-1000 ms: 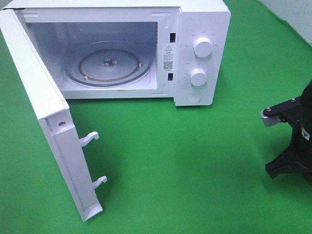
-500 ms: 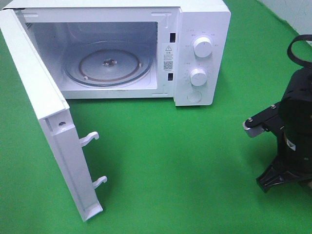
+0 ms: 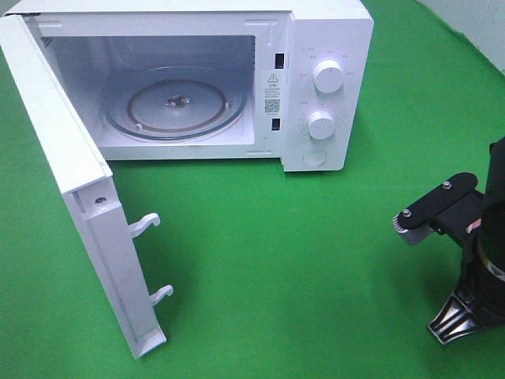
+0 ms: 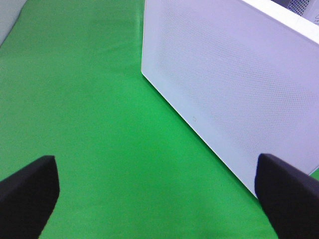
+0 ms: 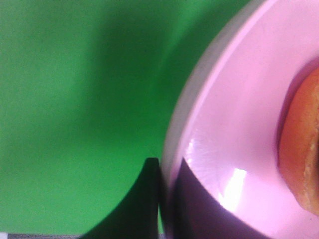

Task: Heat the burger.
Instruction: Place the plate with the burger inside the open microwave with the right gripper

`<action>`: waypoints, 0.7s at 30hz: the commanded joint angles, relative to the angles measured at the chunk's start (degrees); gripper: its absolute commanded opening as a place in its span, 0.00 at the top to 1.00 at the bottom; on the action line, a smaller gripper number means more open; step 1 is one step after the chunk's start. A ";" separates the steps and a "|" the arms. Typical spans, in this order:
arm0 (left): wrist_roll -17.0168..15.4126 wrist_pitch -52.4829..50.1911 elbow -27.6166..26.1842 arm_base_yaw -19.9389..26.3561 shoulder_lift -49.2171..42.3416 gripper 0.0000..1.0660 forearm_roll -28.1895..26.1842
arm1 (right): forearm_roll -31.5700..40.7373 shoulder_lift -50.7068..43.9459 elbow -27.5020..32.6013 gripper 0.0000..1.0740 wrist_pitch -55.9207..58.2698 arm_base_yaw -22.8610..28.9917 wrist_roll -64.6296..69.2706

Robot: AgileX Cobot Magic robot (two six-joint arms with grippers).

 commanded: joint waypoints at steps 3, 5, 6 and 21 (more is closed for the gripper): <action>-0.11 -0.23 0.00 0.00 -0.92 0.06 -0.06 | -2.29 -3.15 0.86 1.00 4.24 2.98 0.74; -0.11 -0.23 0.00 0.00 -0.92 0.06 -0.06 | -2.29 -4.35 0.92 1.00 5.44 4.41 1.03; -0.11 -0.23 0.00 0.00 -0.92 0.06 -0.06 | -2.18 -5.27 0.92 1.00 6.65 5.79 1.20; -0.11 -0.23 0.00 0.00 -0.92 0.06 -0.06 | -0.86 -7.51 0.92 1.00 11.29 18.62 3.21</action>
